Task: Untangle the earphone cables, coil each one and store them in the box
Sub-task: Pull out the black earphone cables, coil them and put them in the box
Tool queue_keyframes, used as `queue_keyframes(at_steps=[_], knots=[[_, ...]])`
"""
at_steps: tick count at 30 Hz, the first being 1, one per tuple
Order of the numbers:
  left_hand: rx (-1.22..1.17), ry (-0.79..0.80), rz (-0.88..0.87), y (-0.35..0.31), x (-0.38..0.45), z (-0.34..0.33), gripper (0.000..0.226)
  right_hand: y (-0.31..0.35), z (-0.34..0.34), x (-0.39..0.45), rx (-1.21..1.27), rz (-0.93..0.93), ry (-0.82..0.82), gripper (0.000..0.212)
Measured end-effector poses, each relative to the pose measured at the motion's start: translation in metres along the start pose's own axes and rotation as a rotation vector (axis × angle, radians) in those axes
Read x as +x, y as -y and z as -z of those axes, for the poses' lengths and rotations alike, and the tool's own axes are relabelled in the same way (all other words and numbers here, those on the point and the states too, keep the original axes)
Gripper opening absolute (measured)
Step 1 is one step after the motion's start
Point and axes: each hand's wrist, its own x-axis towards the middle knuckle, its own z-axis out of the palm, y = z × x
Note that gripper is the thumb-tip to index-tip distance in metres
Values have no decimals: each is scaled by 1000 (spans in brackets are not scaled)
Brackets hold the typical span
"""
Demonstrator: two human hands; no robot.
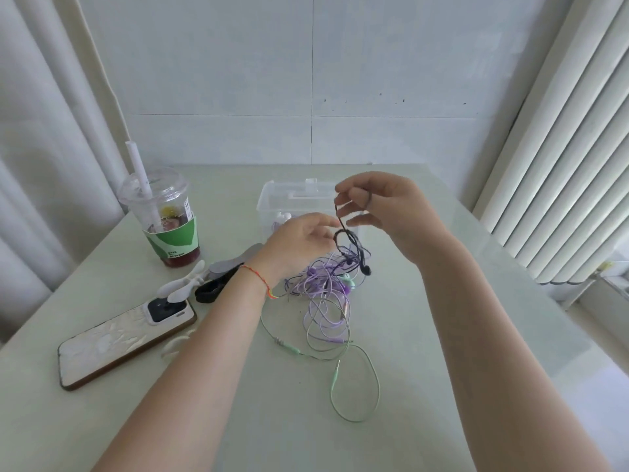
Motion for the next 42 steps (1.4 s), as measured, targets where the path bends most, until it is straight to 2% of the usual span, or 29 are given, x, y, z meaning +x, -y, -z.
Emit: queue_keyframes(at_steps=[4,6,8,10,14,16,18,22,25,28,31,35,37,39,42], knots=[[71,-51,-3,1,-1,5,7,4,5,1,221,49,13,52],[79,-158,-13,3,0,10,10,7,9,2,372,46,-53,46],[19,-295,-17,5,2,17,13,8,12,4,488,53,-199,30],[-123,-459,1,6,3,25,15,6,17,3,494,70,-384,22],[-359,-830,42,8,5,39,9,3,22,2,406,4,-663,36],[-417,-928,94,11,6,44,7,-1,24,3,289,-49,-746,35],[-404,-907,134,13,7,47,12,-8,26,5,85,-95,-754,30],[-358,-586,170,5,4,42,9,-20,20,13,-296,-214,-606,43],[-347,-434,114,-8,-2,33,15,-17,9,11,-459,-136,-504,36],[-374,-320,37,-17,-6,27,21,-11,-6,5,-509,-33,-252,45],[-452,-259,-36,-25,-9,23,23,-14,-20,2,-572,-26,5,48],[-608,-232,-72,-27,-11,26,25,-22,-26,3,-634,-89,102,30],[-643,-235,-66,-26,-10,28,24,-23,-24,4,-645,-93,94,22],[-619,-316,-29,-25,-9,28,22,-22,-21,4,-644,-75,27,14],[-504,-534,56,-19,-6,32,19,-21,-14,5,-591,-95,-70,7]])
